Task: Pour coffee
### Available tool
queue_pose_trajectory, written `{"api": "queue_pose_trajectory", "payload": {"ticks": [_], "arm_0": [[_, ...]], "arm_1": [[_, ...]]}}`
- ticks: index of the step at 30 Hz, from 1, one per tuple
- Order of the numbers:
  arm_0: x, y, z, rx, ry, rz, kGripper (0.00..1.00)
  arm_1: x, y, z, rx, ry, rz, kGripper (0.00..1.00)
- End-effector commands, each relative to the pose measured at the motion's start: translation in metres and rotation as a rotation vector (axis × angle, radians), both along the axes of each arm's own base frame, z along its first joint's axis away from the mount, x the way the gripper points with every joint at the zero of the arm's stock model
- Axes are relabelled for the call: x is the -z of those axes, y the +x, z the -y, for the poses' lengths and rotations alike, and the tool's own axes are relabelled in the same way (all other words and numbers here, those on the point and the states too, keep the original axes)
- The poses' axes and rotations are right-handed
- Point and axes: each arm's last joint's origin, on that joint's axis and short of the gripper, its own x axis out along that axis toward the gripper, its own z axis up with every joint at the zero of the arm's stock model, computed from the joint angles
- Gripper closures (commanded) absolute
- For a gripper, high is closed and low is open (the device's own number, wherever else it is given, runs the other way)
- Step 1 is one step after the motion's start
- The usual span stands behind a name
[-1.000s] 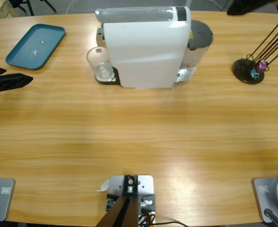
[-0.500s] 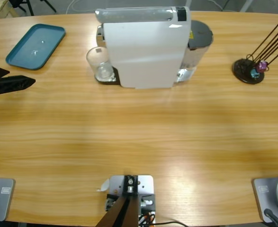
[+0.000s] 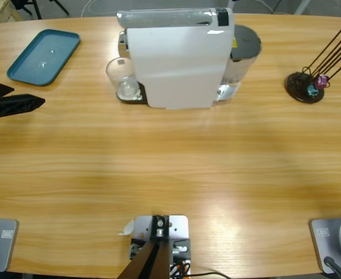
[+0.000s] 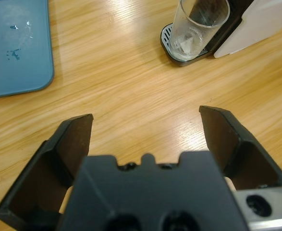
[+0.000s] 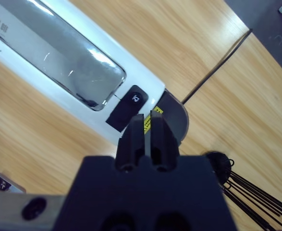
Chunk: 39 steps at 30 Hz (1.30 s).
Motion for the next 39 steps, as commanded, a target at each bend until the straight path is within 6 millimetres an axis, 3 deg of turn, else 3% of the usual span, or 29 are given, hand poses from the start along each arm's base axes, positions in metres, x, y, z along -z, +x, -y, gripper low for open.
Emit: {"api": "queue_pose_trajectory", "payload": {"ticks": [1, 20, 30, 39], "arm_0": [[0.008, -0.002, 0.0, 0.026, 0.02, -0.025, 0.05], [0.009, 0.0, 0.001, 0.029, 0.023, -0.034, 0.05], [0.009, 0.0, 0.001, 0.03, 0.021, -0.034, 0.05], [0.009, 0.0, 0.002, 0.034, 0.02, -0.035, 0.05]], "arm_1": [[0.021, 0.013, -0.024, -0.027, -0.029, -0.071, 1.0], [0.028, 0.016, -0.03, -0.028, -0.057, -0.081, 1.0], [0.048, 0.017, -0.03, -0.028, -0.093, -0.126, 1.0], [0.052, 0.021, -0.028, -0.024, -0.099, -0.126, 1.0]]}}
